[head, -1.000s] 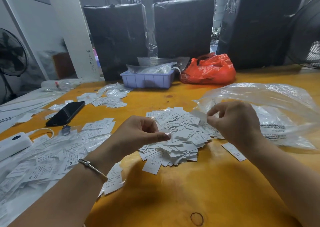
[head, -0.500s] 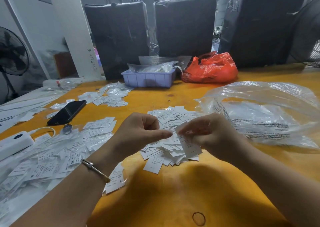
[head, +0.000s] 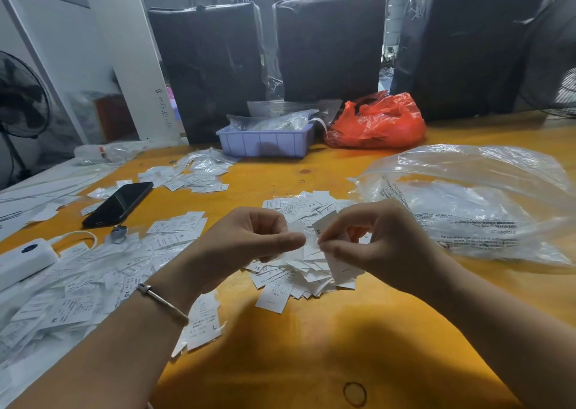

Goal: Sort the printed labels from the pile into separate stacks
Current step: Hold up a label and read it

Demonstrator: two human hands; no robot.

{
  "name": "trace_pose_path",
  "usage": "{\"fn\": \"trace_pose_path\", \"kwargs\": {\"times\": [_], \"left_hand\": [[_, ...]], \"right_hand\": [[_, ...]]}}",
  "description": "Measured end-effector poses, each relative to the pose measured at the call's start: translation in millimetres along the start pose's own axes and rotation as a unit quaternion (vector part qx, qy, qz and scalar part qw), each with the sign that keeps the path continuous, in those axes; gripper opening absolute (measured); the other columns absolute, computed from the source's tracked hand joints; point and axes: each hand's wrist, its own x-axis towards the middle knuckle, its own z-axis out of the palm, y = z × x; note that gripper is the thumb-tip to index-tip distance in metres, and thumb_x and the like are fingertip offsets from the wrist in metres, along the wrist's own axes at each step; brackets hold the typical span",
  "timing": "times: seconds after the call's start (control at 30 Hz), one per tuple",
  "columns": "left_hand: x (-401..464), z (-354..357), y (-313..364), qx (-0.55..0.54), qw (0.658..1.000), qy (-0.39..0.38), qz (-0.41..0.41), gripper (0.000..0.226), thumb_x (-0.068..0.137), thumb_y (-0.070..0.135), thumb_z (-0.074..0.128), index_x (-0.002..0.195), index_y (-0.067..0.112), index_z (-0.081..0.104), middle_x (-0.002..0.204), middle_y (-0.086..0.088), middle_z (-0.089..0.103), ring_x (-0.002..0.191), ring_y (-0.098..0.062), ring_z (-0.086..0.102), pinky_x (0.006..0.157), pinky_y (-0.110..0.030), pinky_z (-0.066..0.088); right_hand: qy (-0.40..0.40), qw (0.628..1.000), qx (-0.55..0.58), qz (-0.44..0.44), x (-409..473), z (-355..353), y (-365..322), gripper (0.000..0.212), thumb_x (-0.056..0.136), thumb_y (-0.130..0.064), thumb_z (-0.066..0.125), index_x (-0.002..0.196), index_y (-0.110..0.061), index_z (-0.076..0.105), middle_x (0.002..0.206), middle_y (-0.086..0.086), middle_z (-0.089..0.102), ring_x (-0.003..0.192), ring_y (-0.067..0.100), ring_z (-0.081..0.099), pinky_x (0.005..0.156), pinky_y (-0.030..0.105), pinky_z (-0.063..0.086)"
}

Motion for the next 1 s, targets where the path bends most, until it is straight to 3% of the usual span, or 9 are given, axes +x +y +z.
{"fn": "trace_pose_path", "kwargs": {"times": [0.1,0.2,0.33,0.57,0.63,0.7,0.8,0.93,1.0], "left_hand": [[0.2,2.3,-0.4,0.004,1.0,0.001,-0.004,0.034,0.063,0.048,0.079,0.062,0.018,0.063,0.056,0.001,0.049,0.053,-0.008,0.042,0.05,-0.015,0.037],[0.1,7.2,1.8,0.0,1.0,-0.027,-0.008,0.031,0.064,0.045,0.08,0.062,0.019,0.063,0.057,0.002,0.049,0.053,-0.007,0.041,0.05,-0.015,0.036],[-2.2,4.2,4.5,-0.022,0.999,-0.031,-0.008,0.029,0.067,0.044,0.076,0.06,0.021,0.061,0.057,0.002,0.048,0.053,-0.007,0.042,0.052,-0.015,0.039],[-4.0,-8.1,7.9,-0.198,0.98,-0.015,-0.002,0.021,0.075,0.023,0.074,0.063,0.017,0.058,0.061,0.0,0.053,0.057,-0.011,0.047,0.054,-0.018,0.043],[-3.9,-7.9,9.9,-0.233,0.972,-0.007,0.009,0.016,0.075,0.014,0.076,0.07,0.014,0.06,0.068,-0.005,0.061,0.058,-0.013,0.055,0.053,-0.019,0.046],[-3.6,-6.2,11.2,-0.222,0.974,0.025,0.025,0.015,0.069,0.011,0.077,0.075,0.014,0.064,0.075,-0.009,0.067,0.061,-0.015,0.061,0.056,-0.02,0.049],[-3.9,-3.4,10.4,-0.143,0.986,0.072,0.036,0.016,0.067,0.014,0.079,0.08,0.018,0.071,0.079,-0.007,0.069,0.064,-0.015,0.062,0.062,-0.023,0.049],[-3.8,3.1,8.8,-0.043,0.997,0.039,0.052,0.016,0.071,0.023,0.08,0.087,0.023,0.075,0.079,-0.004,0.07,0.069,-0.015,0.061,0.063,-0.024,0.05],[-4.0,6.2,9.6,-0.044,0.997,0.012,0.066,0.017,0.073,0.02,0.081,0.09,0.02,0.075,0.079,-0.004,0.07,0.07,-0.014,0.062,0.061,-0.022,0.052]], "right_hand": [[0.001,0.999,-0.027,-0.017,-0.8,2.0,-3.1,0.027,0.068,-0.03,0.083,0.088,-0.013,0.077,0.077,-0.003,0.072,0.068,0.013,0.066,0.063,0.032,0.053],[0.002,0.999,-0.027,-0.041,-0.5,7.7,-3.8,0.015,0.072,-0.02,0.082,0.083,-0.012,0.078,0.072,-0.003,0.071,0.063,0.012,0.063,0.06,0.029,0.052],[0.013,1.0,0.007,-0.024,-0.5,5.5,-0.3,0.004,0.075,-0.01,0.079,0.079,-0.01,0.078,0.07,0.0,0.071,0.062,0.016,0.063,0.062,0.035,0.052],[0.07,0.995,0.044,-0.051,-0.4,-1.6,-5.0,0.011,0.072,-0.007,0.081,0.08,-0.013,0.077,0.07,-0.001,0.072,0.064,0.011,0.064,0.061,0.027,0.053],[0.066,0.995,0.05,-0.057,-2.9,-1.8,-5.2,0.014,0.072,-0.018,0.083,0.084,-0.014,0.076,0.076,-0.004,0.073,0.069,0.012,0.066,0.064,0.032,0.055],[0.071,0.994,0.076,-0.032,-5.2,-2.1,-4.9,0.026,0.073,-0.039,0.078,0.089,-0.019,0.075,0.082,-0.007,0.073,0.078,0.014,0.068,0.067,0.037,0.055],[0.103,0.988,0.115,0.025,-3.4,-0.7,-2.2,0.037,0.075,-0.057,0.057,0.086,-0.026,0.074,0.082,-0.008,0.074,0.078,0.012,0.067,0.066,0.032,0.051],[0.017,0.991,0.108,0.081,-0.1,2.3,0.1,0.043,0.072,-0.059,0.07,0.093,-0.021,0.075,0.085,-0.007,0.074,0.077,0.007,0.068,0.066,0.03,0.056],[-0.042,0.984,0.143,0.101,-0.6,5.0,0.2,0.038,0.068,-0.048,0.076,0.089,-0.016,0.077,0.081,0.004,0.073,0.071,0.007,0.064,0.062,0.025,0.052]]}}
